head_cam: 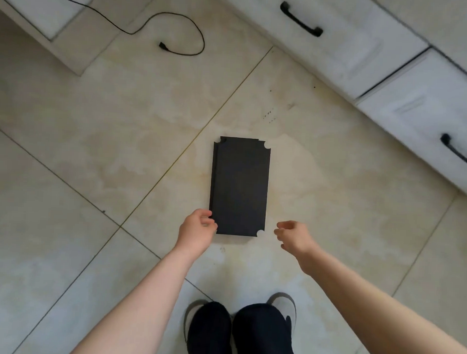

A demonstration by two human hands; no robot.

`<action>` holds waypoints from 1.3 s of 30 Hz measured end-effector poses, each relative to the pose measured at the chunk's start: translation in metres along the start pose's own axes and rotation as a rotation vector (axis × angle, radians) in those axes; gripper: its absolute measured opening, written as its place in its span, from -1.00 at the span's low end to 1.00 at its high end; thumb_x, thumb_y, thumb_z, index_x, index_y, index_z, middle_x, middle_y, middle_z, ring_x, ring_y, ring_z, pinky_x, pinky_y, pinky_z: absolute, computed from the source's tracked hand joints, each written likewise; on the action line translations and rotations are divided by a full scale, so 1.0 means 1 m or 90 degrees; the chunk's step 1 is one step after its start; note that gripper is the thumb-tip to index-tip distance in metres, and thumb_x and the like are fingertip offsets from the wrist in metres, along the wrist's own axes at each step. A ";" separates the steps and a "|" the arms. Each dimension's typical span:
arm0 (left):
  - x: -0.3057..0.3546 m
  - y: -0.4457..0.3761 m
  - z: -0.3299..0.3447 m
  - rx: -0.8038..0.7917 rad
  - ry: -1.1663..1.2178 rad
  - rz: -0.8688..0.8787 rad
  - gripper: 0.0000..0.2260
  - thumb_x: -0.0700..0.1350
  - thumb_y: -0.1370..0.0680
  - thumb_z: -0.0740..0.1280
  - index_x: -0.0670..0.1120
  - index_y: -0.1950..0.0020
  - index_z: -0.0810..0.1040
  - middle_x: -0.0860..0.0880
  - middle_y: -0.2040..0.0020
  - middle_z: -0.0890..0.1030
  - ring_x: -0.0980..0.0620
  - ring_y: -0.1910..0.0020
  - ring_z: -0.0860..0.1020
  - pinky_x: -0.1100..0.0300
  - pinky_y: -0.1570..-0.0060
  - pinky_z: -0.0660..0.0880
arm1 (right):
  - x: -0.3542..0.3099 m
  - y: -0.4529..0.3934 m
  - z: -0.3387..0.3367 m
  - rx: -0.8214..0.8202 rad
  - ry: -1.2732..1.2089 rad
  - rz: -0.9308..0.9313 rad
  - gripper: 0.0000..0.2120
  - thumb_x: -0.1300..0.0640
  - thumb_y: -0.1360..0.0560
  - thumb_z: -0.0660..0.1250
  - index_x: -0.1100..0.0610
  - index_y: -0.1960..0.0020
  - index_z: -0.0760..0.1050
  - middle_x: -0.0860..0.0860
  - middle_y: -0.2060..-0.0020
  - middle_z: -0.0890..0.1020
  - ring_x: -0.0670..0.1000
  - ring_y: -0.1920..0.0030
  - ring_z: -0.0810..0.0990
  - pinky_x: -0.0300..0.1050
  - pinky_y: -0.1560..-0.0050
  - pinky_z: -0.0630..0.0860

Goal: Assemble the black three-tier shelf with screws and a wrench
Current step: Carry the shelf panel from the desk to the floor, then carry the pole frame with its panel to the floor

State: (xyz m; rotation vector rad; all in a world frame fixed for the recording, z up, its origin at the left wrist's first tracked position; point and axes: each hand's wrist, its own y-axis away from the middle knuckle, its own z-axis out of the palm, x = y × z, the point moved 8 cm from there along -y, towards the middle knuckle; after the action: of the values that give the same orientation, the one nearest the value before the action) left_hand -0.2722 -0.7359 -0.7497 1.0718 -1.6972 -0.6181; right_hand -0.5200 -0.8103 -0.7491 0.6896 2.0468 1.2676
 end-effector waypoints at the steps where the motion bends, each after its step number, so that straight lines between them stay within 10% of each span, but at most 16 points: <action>1: 0.012 0.015 -0.010 0.014 -0.015 0.026 -0.73 -0.22 -0.62 0.30 -0.11 -0.32 0.54 0.03 0.00 0.59 0.01 -0.03 0.57 0.37 0.14 0.41 | -0.008 0.018 -0.004 0.002 0.016 -0.014 -0.63 0.24 -0.59 0.23 0.25 -0.39 0.42 0.16 -0.24 0.53 0.17 -0.30 0.49 0.08 -0.35 0.44; 7: 0.076 0.122 -0.068 0.049 -0.151 0.171 -0.78 -0.16 -0.63 0.28 -0.02 -0.25 0.59 0.04 0.04 0.63 0.07 0.09 0.56 0.27 0.13 0.42 | -0.069 0.141 -0.016 0.005 0.166 -0.152 -0.64 0.22 -0.60 0.20 0.21 -0.37 0.45 0.11 -0.28 0.56 0.13 -0.29 0.51 -0.19 -0.19 0.40; 12: 0.098 0.198 -0.122 0.066 -0.173 0.163 -0.79 -0.18 -0.63 0.24 0.01 -0.21 0.56 0.09 0.11 0.62 0.02 0.09 0.59 0.10 0.10 0.58 | -0.105 0.236 -0.015 -0.067 0.148 -0.196 -0.66 0.20 -0.59 0.25 0.19 -0.36 0.46 0.12 -0.25 0.57 0.11 -0.24 0.53 0.00 -0.26 0.47; 20: 0.104 0.356 -0.226 0.229 -0.027 0.131 -0.82 -0.17 -0.61 0.28 0.10 -0.11 0.56 0.10 0.23 0.61 0.09 0.32 0.55 0.34 0.39 0.40 | -0.162 0.398 -0.025 -0.089 0.288 -0.347 -0.69 0.21 -0.59 0.21 0.23 -0.31 0.48 0.13 -0.25 0.58 0.14 -0.25 0.54 -0.01 -0.26 0.49; 26: 0.077 0.490 -0.273 0.360 0.098 0.115 -0.82 -0.21 -0.61 0.33 0.06 -0.09 0.58 0.12 0.16 0.64 0.09 0.17 0.64 0.36 0.24 0.50 | -0.185 0.502 -0.017 -0.122 0.391 -0.466 -0.67 0.19 -0.62 0.16 0.12 -0.37 0.44 0.04 -0.23 0.56 -0.10 0.08 0.48 -0.54 0.39 0.36; 39: -0.023 0.713 -0.301 0.646 0.406 0.016 -0.83 -0.22 -0.59 0.37 0.02 -0.12 0.60 0.07 0.12 0.66 0.22 0.16 0.59 0.44 0.18 0.46 | -0.171 0.690 0.092 -0.248 0.595 -0.623 -0.72 0.11 -0.64 0.17 0.09 -0.32 0.46 0.03 -0.14 0.58 -0.03 -0.04 0.53 -0.35 0.20 0.42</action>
State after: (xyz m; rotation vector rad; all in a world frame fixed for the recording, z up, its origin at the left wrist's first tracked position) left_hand -0.2530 -0.3509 -0.0786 1.6890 -1.3996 0.6602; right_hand -0.2657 -0.6010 -0.1124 -1.1733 2.1555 1.3556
